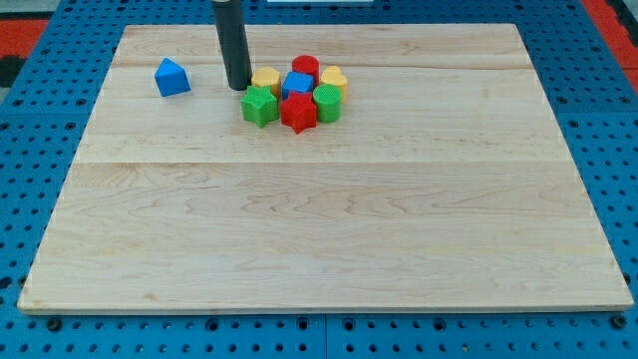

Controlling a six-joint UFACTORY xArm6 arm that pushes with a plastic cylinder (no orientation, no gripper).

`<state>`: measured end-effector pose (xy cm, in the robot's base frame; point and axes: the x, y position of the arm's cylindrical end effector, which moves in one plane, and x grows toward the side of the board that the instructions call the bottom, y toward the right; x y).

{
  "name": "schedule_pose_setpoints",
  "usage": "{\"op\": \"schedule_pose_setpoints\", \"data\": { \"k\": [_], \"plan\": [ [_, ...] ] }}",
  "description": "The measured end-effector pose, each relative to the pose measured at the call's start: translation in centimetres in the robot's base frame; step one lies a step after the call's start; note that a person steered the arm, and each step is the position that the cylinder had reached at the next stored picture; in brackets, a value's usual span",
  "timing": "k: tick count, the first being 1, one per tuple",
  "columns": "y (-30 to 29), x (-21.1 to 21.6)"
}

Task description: Push the blue triangle into the yellow hexagon

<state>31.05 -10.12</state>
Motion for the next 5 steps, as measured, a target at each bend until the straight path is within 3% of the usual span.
{"op": "schedule_pose_setpoints", "data": {
  "k": [1,3,4,5],
  "plan": [
    [-2.3,0.0],
    [-9.6,5.1],
    [-13.8,2.9],
    [-11.0,-0.9]
  ]
}}
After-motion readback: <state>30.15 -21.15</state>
